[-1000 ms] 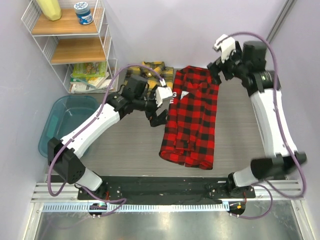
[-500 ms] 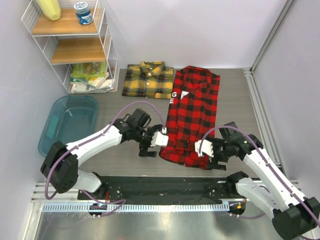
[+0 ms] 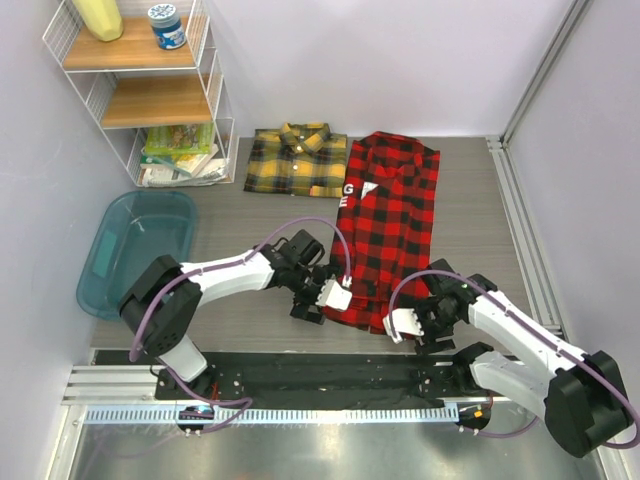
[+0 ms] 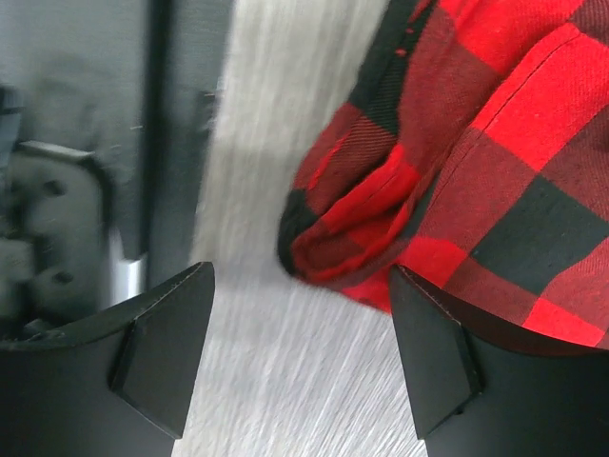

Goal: Fold and stack the long sleeve shirts
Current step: Fold the shirt

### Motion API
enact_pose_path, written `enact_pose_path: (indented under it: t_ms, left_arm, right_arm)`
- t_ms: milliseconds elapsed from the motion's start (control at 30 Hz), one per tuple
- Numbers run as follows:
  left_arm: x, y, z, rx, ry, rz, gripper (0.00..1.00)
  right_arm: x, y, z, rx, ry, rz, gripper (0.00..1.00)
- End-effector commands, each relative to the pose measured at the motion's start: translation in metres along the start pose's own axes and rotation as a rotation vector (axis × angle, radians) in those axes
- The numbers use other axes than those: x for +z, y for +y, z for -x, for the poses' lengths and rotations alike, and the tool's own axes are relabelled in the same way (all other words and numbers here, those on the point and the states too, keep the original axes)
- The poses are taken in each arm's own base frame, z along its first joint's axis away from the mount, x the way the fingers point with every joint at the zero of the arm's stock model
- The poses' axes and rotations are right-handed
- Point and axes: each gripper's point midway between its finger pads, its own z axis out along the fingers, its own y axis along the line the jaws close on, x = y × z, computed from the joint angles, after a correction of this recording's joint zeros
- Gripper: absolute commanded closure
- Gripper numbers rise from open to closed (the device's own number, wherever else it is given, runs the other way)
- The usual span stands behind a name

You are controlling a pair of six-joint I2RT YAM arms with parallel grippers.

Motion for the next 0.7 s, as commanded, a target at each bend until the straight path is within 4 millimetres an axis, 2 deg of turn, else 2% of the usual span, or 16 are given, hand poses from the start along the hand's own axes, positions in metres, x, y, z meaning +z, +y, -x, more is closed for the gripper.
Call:
enact_pose_path:
  t_ms: [0,167,233,333,467,533,633,667]
  left_arm:
    - [0.011,0.014,0.001,0.18,-0.004,0.04,0.03]
    - [0.022,0.012,0.002,0.237,-0.009,0.047,0.03]
    - [0.028,0.017,0.004,0.262,-0.007,0.074,0.03]
    - [0.035,0.022,0.002,0.25,0.004,0.08,0.04]
    - [0.039,0.031,-0.001,0.262,0.008,0.12,0.12]
    - [0.042,0.035,0.0,0.273,0.0,0.135,0.14]
    - [0.046,0.041,0.003,0.275,-0.013,0.147,0.26]
    - [0.045,0.047,0.007,0.276,-0.023,0.161,0.31]
  right_arm:
    - [0.011,-0.027,0.0,-0.045,-0.005,-0.103,0.21]
    - [0.023,-0.033,-0.006,-0.048,0.023,-0.112,0.26]
    - [0.025,-0.038,-0.005,-0.046,0.016,-0.133,0.28]
    - [0.028,-0.043,-0.005,-0.03,0.014,-0.15,0.38]
    - [0.03,-0.05,-0.008,-0.004,0.032,-0.186,0.57]
    - [0.032,-0.053,-0.009,-0.005,0.031,-0.198,0.6]
    - [0.031,-0.055,-0.005,-0.008,0.012,-0.209,0.73]
    - [0.03,-0.058,-0.004,0.002,0.007,-0.219,0.82]
